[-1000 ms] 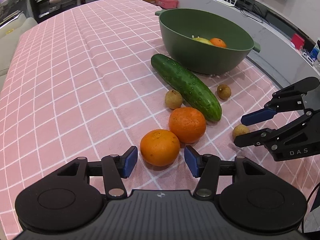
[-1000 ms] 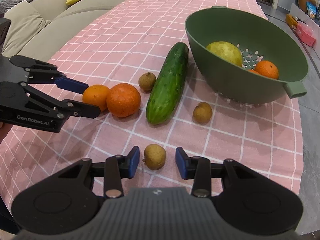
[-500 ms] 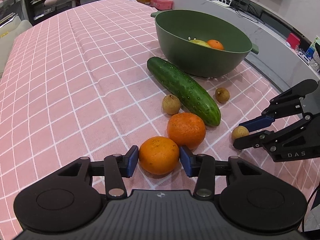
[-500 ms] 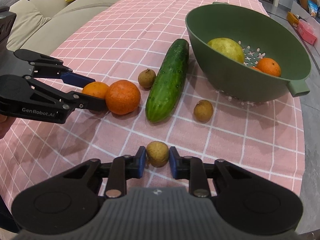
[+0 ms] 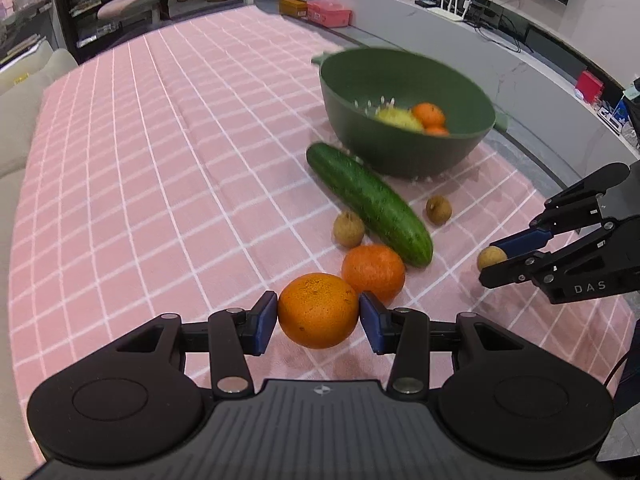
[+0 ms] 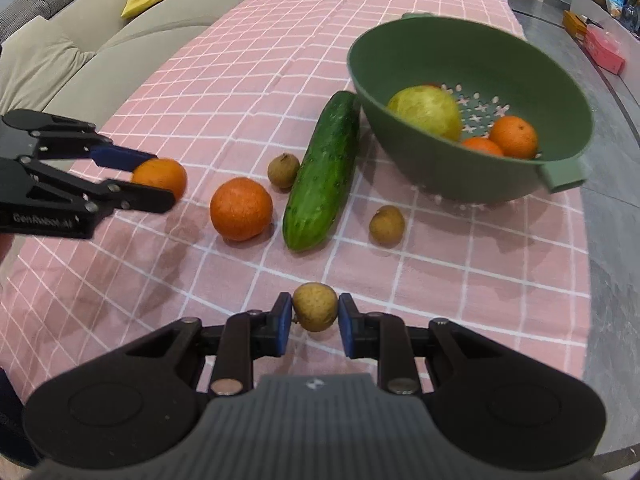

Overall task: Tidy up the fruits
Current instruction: 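Grasp an orange with the left tool while the right tool grasps a kiwi, then carry the orange and kiwi over the colander with both tools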

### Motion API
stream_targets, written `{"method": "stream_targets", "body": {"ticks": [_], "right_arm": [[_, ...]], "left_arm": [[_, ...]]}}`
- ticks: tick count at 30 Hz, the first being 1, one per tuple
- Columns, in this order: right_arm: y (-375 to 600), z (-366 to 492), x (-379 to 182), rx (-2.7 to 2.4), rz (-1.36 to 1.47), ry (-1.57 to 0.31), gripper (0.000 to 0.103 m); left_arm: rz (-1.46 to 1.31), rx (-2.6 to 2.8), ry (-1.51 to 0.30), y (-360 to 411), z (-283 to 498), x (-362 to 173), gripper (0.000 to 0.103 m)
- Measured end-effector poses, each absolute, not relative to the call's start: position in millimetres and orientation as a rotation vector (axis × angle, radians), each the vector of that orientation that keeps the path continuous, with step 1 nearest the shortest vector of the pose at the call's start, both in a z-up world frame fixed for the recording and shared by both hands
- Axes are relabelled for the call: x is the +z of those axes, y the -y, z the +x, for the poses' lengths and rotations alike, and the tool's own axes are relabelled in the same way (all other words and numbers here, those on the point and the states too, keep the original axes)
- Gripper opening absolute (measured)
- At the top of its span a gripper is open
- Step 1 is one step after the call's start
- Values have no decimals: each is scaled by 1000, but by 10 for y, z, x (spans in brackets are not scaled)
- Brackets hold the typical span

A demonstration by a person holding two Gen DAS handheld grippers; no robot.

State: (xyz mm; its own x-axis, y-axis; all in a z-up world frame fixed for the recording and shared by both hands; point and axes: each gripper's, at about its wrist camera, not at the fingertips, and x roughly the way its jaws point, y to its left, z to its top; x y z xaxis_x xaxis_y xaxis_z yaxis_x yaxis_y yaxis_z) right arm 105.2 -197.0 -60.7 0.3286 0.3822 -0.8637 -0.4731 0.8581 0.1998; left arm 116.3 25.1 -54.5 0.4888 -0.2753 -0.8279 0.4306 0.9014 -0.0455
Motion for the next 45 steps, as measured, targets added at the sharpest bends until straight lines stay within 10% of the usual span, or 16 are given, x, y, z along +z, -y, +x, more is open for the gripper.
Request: {"method": "stream_targets", "body": {"ticks": [24, 45], "right_arm": [[2681, 2121, 1362, 446, -106, -825, 21], [2684, 2915, 197, 386, -109, -1017, 21]], "left_arm": [[323, -547, -758, 635, 2112, 590, 51], [371, -563, -913, 1072, 2758, -233, 51]]}}
